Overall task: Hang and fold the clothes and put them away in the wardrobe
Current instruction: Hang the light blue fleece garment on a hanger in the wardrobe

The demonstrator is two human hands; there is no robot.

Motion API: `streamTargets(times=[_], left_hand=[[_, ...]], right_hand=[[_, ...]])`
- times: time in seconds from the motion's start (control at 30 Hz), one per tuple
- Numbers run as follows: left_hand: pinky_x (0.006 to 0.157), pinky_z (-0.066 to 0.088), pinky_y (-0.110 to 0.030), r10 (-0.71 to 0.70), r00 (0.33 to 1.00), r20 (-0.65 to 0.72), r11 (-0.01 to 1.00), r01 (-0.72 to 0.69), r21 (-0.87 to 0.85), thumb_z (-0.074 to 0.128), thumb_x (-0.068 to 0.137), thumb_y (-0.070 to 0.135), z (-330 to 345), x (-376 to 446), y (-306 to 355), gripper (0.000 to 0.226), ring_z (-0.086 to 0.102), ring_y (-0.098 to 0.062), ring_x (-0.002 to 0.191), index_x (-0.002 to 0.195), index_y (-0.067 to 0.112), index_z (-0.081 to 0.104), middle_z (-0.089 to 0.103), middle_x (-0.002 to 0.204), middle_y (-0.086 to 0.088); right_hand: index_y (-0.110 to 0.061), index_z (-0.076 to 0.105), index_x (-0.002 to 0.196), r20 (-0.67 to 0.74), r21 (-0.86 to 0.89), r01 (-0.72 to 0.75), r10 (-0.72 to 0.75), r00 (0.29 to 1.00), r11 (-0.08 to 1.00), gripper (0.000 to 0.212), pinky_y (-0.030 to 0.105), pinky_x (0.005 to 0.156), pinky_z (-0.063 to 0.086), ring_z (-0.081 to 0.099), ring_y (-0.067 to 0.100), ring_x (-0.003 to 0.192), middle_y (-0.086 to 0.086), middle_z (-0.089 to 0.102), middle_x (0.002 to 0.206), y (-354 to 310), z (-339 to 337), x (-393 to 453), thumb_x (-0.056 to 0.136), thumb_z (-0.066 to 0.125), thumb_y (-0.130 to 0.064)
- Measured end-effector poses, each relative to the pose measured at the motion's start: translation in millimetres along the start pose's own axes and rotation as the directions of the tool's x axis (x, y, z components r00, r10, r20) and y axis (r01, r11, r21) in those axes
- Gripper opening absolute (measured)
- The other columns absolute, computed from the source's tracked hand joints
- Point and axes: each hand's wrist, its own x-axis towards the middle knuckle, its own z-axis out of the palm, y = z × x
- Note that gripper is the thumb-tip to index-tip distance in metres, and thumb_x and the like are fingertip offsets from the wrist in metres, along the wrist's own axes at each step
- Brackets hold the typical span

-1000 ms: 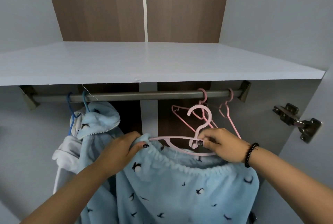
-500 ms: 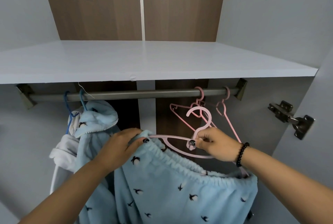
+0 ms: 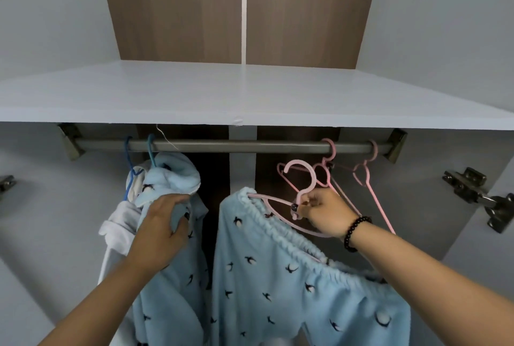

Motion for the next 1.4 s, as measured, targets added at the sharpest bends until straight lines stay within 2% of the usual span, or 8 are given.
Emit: streamTargets(times=[0.1, 0.2, 0.43, 0.7, 0.9, 1.13, 1.23, 1.4], left_hand=[[0.101, 0.035, -0.034, 0.049, 0.992, -0.115, 0.991, -0.034, 0.133, 0.052, 0.078, 0.02, -12, -3, 0, 0.038, 0.051, -0.026, 0.114, 0.113, 0.009, 0.063, 0.06, 0.119, -0.008], [0.101, 0.034, -0.039, -0.024, 0.986, -0.163, 0.969, 0.063, 0.237, 0.067, 0.073, 0.009, -21, -6, -5, 0.046, 0.045, -0.034, 0.118, 0.118, 0.005, 0.061, 0.054, 0.126, -0.015], [0.077, 0.051, -0.036, -0.411, 0.911, 0.028, 0.909, 0.407, 0.083, 0.054, 0.094, 0.015, -33, -26, -19, 0.067, 0.061, -0.027, 0.097, 0.151, 0.024, 0.022, 0.056, 0.125, -0.009], [0.077, 0.049, -0.034, -0.449, 0.891, 0.066, 0.888, 0.436, 0.147, 0.044, 0.099, 0.033, -44, -31, -30, 0.052, 0.062, -0.032, 0.096, 0.147, 0.022, 0.027, 0.06, 0.121, -0.011], [0.071, 0.054, -0.037, -0.529, 0.843, 0.098, 0.84, 0.504, 0.2, 0.038, 0.097, 0.05, -51, -26, -34, 0.038, 0.063, -0.026, 0.079, 0.109, 0.016, 0.049, 0.06, 0.087, -0.002], [0.067, 0.048, -0.032, -0.424, 0.898, 0.118, 0.767, 0.286, 0.575, 0.037, 0.101, 0.023, -63, -16, -37, 0.026, 0.067, -0.027, 0.092, 0.117, 0.007, 0.051, 0.068, 0.103, -0.011], [0.05, 0.039, -0.024, -0.353, 0.936, 0.016, 0.749, 0.272, 0.604, 0.059, 0.09, 0.022, -73, -12, -46, 0.016, 0.069, -0.023, 0.068, 0.098, 0.008, 0.06, 0.07, 0.079, -0.01], [0.057, 0.038, -0.026, -0.424, 0.903, 0.063, 0.773, 0.325, 0.545, 0.042, 0.098, 0.02, -77, -18, -50, 0.023, 0.068, -0.023, 0.08, 0.112, 0.009, 0.058, 0.071, 0.091, -0.008]], right_hand=[[-0.015, 0.062, 0.065, 0.03, 0.129, -0.062, 0.059, 0.998, 0.99, 0.025, 0.018, 0.049, 0.036, 0.048, 0.005, 0.048, 0.001, 0.062, 0.06, -22, 20, 10, 0.086, 0.057, -0.002], [-0.011, 0.061, 0.069, 0.075, 0.282, -0.136, 0.12, 0.99, 0.95, 0.026, 0.019, 0.036, 0.031, 0.041, 0.01, 0.039, 0.004, 0.053, 0.054, -47, 37, 22, 0.088, 0.051, 0.004], [-0.003, 0.055, 0.082, 0.065, 0.563, -0.239, 0.246, 0.967, 0.791, 0.026, 0.019, 0.037, 0.028, 0.041, 0.013, 0.036, 0.013, 0.052, 0.056, -100, 76, 55, 0.091, 0.036, 0.011], [-0.007, 0.045, 0.081, 0.15, 0.719, -0.344, 0.349, 0.925, 0.604, 0.029, 0.013, 0.029, 0.034, 0.043, 0.009, 0.028, 0.011, 0.044, 0.066, -137, 127, 99, 0.097, 0.025, 0.006], [-0.009, 0.044, 0.077, 0.167, 0.724, -0.388, 0.4, 0.901, 0.571, 0.031, 0.011, 0.029, 0.034, 0.039, 0.016, 0.052, 0.011, 0.045, 0.068, -146, 163, 104, 0.099, 0.025, 0.004], [-0.006, 0.046, 0.104, 0.132, 0.73, -0.375, 0.421, 0.897, 0.572, 0.024, 0.011, 0.029, 0.034, 0.041, 0.015, 0.053, 0.011, 0.045, 0.07, -160, 191, 107, 0.099, 0.025, 0.005], [-0.003, 0.05, 0.089, 0.142, 0.737, -0.391, 0.439, 0.887, 0.552, 0.026, 0.012, 0.029, 0.036, 0.043, 0.015, 0.045, 0.012, 0.046, 0.067, -168, 201, 112, 0.098, 0.028, 0.006], [-0.005, 0.05, 0.078, 0.137, 0.742, -0.391, 0.449, 0.883, 0.544, 0.032, 0.013, 0.031, 0.036, 0.041, 0.016, 0.044, 0.011, 0.044, 0.065, -182, 216, 116, 0.099, 0.027, 0.005]])
